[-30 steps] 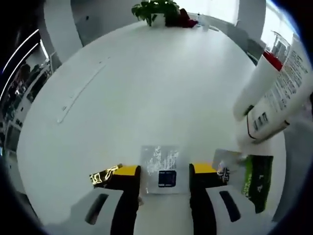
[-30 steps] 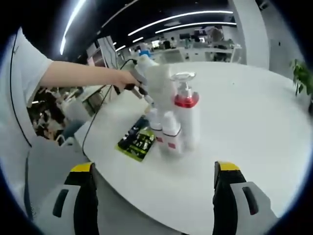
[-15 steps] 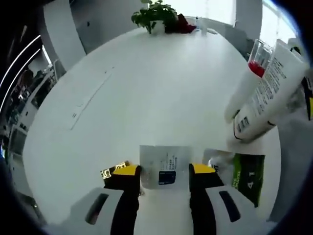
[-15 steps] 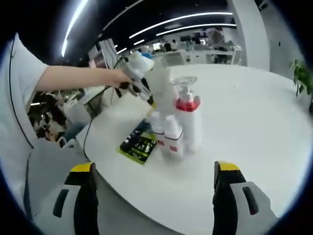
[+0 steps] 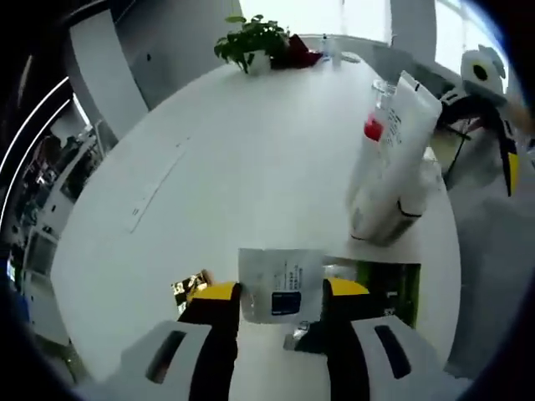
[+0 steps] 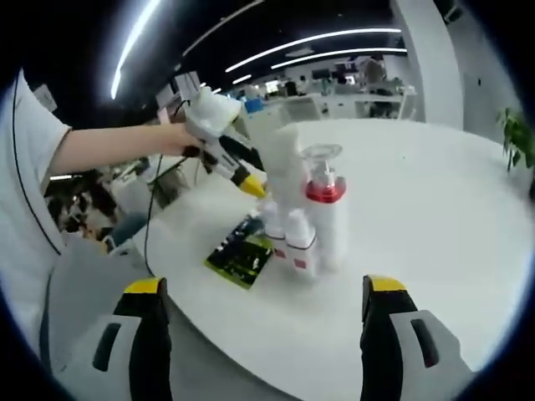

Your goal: Arrange the skincare products in the storage area until every visible bottle or jar stands upright without overlapping.

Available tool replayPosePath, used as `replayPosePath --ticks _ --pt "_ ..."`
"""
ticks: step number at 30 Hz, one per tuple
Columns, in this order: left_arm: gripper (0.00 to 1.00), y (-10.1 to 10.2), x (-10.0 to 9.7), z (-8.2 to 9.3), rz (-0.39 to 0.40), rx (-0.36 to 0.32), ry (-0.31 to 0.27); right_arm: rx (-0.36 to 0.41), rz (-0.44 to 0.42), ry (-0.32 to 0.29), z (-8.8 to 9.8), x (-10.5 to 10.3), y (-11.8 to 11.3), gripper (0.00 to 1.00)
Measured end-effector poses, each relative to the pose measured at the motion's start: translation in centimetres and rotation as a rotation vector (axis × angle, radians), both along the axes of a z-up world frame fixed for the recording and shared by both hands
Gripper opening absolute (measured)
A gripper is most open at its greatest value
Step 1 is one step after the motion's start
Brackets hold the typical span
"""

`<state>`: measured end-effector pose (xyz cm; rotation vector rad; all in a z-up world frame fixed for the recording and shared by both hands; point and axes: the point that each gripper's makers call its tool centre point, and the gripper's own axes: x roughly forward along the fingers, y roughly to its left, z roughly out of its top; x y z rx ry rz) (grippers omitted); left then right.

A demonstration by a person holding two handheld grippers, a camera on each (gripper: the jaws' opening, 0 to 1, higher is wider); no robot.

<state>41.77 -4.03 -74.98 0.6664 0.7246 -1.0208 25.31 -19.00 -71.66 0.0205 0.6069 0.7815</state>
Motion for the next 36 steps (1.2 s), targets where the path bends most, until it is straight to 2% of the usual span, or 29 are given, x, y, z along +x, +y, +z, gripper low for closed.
replayPosePath --ticks 7,14,18,22,25,28,33,35,36 --pt "0.43 -0.1 -2.9 2.2 0.001 -0.014 -0.033 0.015 0.014 -0.025 0.6 0.0 0.4 0.93" --pt "0.43 -0.1 -4.1 3.1 0.004 -0.027 -0.052 0.018 0.035 -0.045 1.0 -0.1 0.7 0.90" --pt "0.43 -0.5 -5.6 3.9 0.000 -0.035 -0.060 0.048 0.059 -0.106 2.5 -0.2 1.3 0.86" --pt "0.43 -0.7 -6.8 4.1 -0.010 -0.034 -0.068 0.067 0.081 -0.124 2.9 -0.3 1.7 0.84" --pt "0.43 -0.7 -7.6 4.6 -0.012 -0.042 -0.074 0.071 0.097 -0.156 3.5 -0.3 1.9 0.80" --pt "0.43 -1.1 -8.7 5.4 -0.010 -0.047 -0.089 0.081 0.117 -0.193 4.4 -0.4 2.2 0.71" --pt "0.43 -1.6 -10.0 5.9 -0.028 -0.048 -0.105 0.117 0.116 -0.187 4.8 -0.4 2.3 0.66" --pt "0.43 -1.7 -10.0 5.9 -0.029 -0.054 -0.108 0.133 0.104 -0.181 5.0 -0.2 2.4 0.64" --pt "0.43 -1.8 -10.3 6.2 -0.030 -0.058 -0.113 0.169 0.091 -0.176 5.6 -0.2 2.8 0.62"
